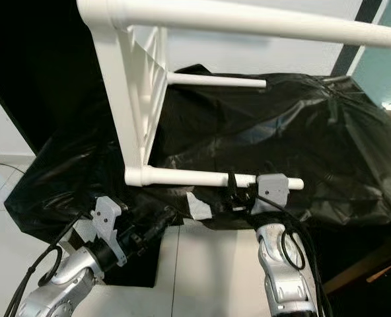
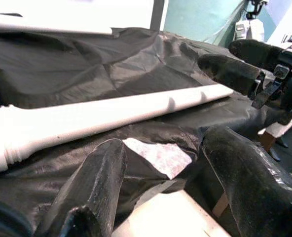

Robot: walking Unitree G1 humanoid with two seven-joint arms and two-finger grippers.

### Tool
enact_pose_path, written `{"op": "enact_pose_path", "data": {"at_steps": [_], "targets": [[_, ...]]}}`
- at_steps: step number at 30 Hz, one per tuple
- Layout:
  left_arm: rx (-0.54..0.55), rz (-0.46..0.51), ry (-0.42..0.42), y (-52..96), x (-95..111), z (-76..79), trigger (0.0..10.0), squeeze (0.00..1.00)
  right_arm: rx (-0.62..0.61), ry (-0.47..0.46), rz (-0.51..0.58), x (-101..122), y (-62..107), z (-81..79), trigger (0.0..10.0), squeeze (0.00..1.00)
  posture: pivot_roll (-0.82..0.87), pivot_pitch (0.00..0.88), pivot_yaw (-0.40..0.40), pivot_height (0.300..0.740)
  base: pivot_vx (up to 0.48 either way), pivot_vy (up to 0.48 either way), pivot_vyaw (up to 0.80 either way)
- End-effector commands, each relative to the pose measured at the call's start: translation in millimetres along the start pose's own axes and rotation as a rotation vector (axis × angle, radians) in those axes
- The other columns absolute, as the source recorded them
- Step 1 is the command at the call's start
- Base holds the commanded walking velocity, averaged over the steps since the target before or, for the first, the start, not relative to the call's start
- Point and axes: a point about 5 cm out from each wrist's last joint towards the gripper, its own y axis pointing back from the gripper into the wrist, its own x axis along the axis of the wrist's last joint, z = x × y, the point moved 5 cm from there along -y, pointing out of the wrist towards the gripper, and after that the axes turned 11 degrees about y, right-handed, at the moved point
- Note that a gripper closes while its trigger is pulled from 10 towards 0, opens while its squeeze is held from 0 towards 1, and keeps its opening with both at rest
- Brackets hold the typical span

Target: Building children table

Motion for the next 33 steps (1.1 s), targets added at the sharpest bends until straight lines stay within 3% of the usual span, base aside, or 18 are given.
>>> {"op": "enact_pose_path", "data": {"at_steps": [1,9,33], "targets": [[-0.048,-0.015,0.008,-1.9,-3.0,7.6,10.0,0.00,-0.019,0.010,-0.021,-5.5,2.3,6.8,10.0,0.00,0.01,0.000,-0.009,0.740,0.000,0.379,0.00],[-0.048,-0.014,0.006,-2.3,-2.6,7.7,10.0,0.00,-0.020,0.010,-0.021,-5.7,2.1,7.1,10.0,0.00,0.01,0.000,-0.009,0.740,0.000,0.360,0.00],[-0.059,-0.003,-0.019,-1.2,-1.3,11.0,10.0,0.00,-0.021,0.012,-0.023,-5.7,1.9,8.0,10.0,0.00,0.01,0.000,-0.010,0.740,0.000,0.000,0.00]]}}
